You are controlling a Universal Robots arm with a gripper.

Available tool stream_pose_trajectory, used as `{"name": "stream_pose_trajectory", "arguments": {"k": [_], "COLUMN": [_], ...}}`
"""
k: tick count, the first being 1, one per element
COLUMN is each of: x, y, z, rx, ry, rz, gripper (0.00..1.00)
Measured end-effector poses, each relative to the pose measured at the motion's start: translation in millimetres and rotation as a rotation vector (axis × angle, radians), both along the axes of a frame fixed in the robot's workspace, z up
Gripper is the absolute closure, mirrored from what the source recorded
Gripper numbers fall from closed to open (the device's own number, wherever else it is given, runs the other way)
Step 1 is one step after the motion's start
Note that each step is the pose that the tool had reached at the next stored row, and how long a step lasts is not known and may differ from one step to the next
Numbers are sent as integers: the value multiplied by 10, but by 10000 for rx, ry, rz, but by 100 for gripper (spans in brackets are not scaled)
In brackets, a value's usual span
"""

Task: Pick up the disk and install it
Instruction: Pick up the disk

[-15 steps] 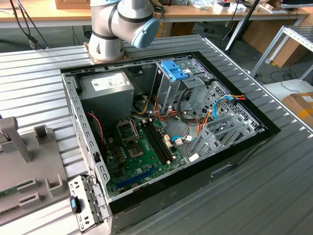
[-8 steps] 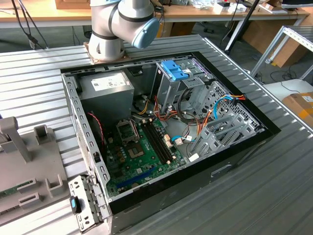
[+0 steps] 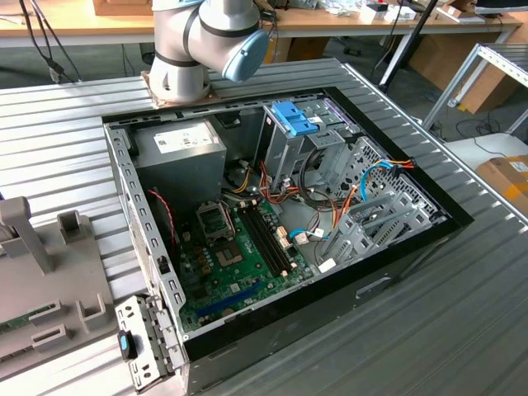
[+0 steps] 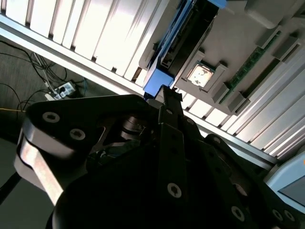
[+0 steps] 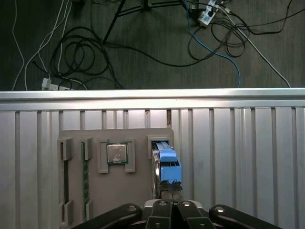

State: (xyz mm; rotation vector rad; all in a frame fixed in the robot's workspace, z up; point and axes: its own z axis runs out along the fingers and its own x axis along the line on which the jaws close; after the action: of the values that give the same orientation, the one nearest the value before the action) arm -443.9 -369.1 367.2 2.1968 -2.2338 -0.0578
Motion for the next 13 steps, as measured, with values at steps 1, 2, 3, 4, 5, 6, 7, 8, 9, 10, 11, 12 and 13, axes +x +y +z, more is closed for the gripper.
{"name": "stream_pose_trajectory", "arguments": {"k": [1,2,3,4,5,6,7,8,9,10,11,12,13], "x": [0,-1,-1,-1,0,0,0,0,0,0,0,0,0], "y": [0,0,0,0,0,0,0,0,0,0,0,0,0], "z": [0,-14,-13,-13,-14,-14,-15,-15,-15,-16,-16,-16,-16], "rx": [0,0,0,-1,0,0,0,0,0,0,0,0,0], "ry": [0,-1,1,2,0,1,0,0,1,0,0,1,1], "rz": [0,0,1,0,0,0,0,0,0,1,1,0,0], "gripper": [89,89,89,89,89,89,89,89,89,89,89,89,89]}}
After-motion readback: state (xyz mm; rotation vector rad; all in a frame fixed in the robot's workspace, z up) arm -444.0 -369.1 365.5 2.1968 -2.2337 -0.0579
